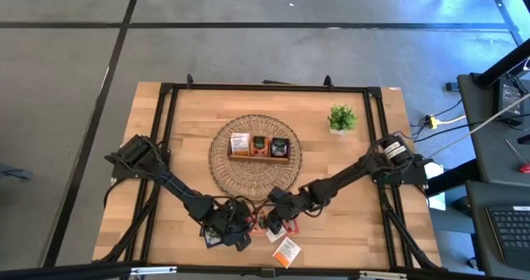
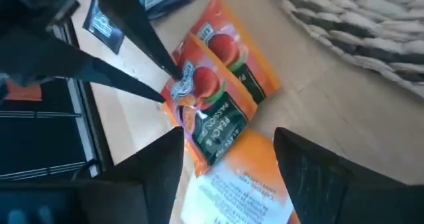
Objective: Pick & Place Tea
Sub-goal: Put the orange tea bag into the middle section of the wooden organizer
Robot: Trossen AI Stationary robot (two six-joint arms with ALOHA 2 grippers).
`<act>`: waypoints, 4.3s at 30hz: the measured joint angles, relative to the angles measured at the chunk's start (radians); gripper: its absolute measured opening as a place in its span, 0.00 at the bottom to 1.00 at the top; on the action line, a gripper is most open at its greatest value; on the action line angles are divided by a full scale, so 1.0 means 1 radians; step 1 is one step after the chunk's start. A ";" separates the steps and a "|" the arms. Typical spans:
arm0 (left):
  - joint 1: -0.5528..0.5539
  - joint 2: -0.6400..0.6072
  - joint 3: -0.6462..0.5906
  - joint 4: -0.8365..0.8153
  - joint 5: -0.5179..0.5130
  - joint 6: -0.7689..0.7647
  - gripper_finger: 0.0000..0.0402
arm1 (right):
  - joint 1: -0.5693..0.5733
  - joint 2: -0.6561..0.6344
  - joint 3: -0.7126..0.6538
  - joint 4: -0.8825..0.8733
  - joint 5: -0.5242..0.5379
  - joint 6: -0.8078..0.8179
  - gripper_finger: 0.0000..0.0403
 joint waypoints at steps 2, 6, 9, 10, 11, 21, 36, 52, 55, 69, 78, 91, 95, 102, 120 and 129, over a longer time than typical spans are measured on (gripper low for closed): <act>0.000 0.000 0.000 0.000 0.000 0.000 0.21 | -0.004 0.010 0.000 0.010 -0.012 0.000 0.57; 0.000 0.000 0.000 0.000 -0.001 0.000 0.21 | -0.006 0.020 0.000 0.020 -0.051 -0.004 0.54; 0.000 0.000 0.000 0.000 -0.006 0.000 0.21 | -0.006 0.024 0.000 0.039 -0.068 -0.029 0.51; 0.000 0.000 0.000 0.000 -0.011 0.000 0.21 | -0.006 0.024 0.000 0.047 -0.067 -0.032 0.50; 0.000 0.000 0.000 0.000 -0.017 0.000 0.21 | -0.006 0.024 0.000 0.051 -0.063 -0.033 0.49; 0.010 0.000 0.000 -0.002 -0.041 -0.003 0.21 | -0.035 0.024 0.000 0.058 -0.061 -0.062 0.43; 0.033 0.000 0.000 -0.001 -0.030 0.002 0.21 | -0.040 0.024 0.001 -0.016 -0.069 -0.096 0.29; 0.033 -0.001 0.000 0.004 -0.029 0.027 0.21 | -0.040 0.024 0.000 -0.006 -0.042 -0.160 0.03; 0.033 -0.015 0.000 0.008 -0.020 0.053 0.21 | -0.040 0.024 0.000 -0.002 -0.042 -0.163 0.02; 0.030 -0.142 0.000 -0.104 -0.027 0.134 0.21 | -0.057 -0.011 0.015 -0.030 -0.078 -0.230 0.01; 0.026 -0.370 0.001 -0.294 -0.059 0.241 0.22 | -0.152 -0.171 0.175 -0.419 -0.064 -0.477 0.00; 0.026 -0.519 0.001 -0.348 -0.076 0.514 0.21 | -0.459 -0.145 0.594 -1.026 0.022 -0.924 0.00; 0.025 -0.520 0.001 -0.395 -0.070 0.526 0.21 | -0.526 -0.135 0.593 -1.041 -0.011 -0.964 0.00; 0.027 -0.519 0.001 -0.508 -0.077 0.483 0.21 | -0.557 -0.103 0.598 -1.047 -0.049 -1.031 0.00; 0.098 -0.519 0.001 -0.558 -0.065 0.491 0.21 | -0.552 0.127 0.854 -1.279 -0.051 -1.175 0.00; 0.098 -0.519 0.001 -0.549 -0.064 0.491 0.21 | -0.551 0.152 0.854 -1.272 -0.051 -1.202 0.07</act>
